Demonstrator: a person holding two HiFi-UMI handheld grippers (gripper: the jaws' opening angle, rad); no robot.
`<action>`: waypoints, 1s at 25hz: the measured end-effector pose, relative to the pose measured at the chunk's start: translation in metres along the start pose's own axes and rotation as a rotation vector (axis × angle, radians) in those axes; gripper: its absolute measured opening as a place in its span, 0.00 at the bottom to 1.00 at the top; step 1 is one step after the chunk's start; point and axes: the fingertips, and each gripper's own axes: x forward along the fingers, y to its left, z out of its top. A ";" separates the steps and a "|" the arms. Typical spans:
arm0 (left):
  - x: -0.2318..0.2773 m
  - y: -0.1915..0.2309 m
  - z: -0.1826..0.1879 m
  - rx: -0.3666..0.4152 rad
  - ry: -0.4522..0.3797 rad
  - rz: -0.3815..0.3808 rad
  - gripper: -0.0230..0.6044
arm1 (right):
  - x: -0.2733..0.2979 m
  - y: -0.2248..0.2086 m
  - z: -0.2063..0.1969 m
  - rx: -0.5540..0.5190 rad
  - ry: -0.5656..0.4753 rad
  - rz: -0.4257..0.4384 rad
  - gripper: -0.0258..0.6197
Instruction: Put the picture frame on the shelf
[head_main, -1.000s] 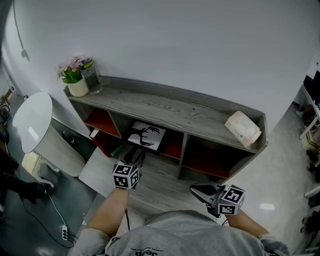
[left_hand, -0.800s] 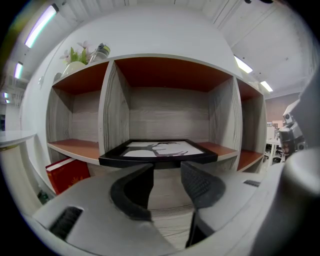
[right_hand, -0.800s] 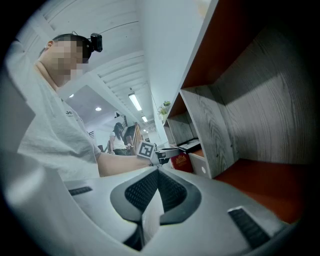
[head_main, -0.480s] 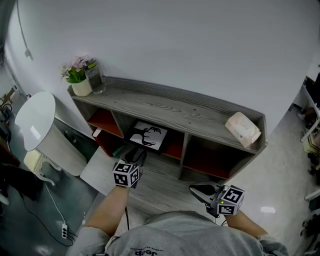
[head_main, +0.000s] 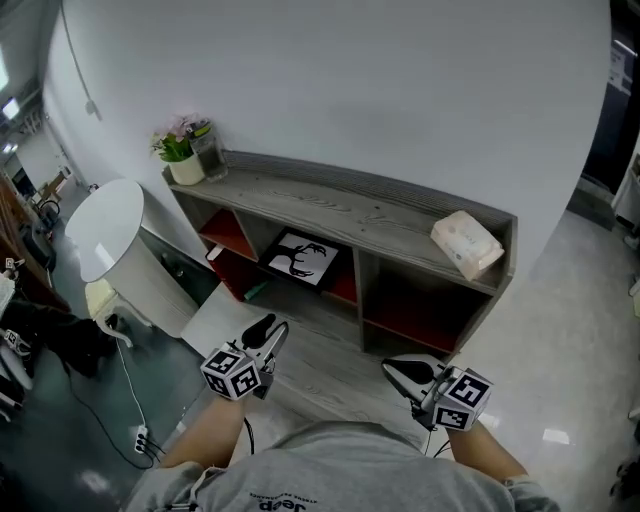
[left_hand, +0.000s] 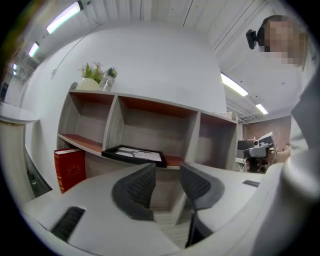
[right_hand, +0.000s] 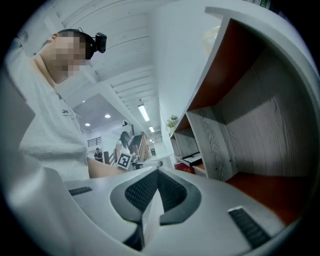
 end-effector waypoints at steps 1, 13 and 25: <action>-0.008 -0.009 0.001 -0.010 -0.008 -0.007 0.27 | -0.003 0.000 0.000 0.000 -0.013 0.006 0.07; -0.059 0.041 0.023 -0.123 -0.181 -0.231 0.05 | 0.088 -0.003 -0.010 0.023 -0.018 -0.046 0.07; -0.064 0.181 0.085 -0.106 -0.187 -0.547 0.05 | 0.249 -0.015 0.019 0.058 -0.099 -0.308 0.07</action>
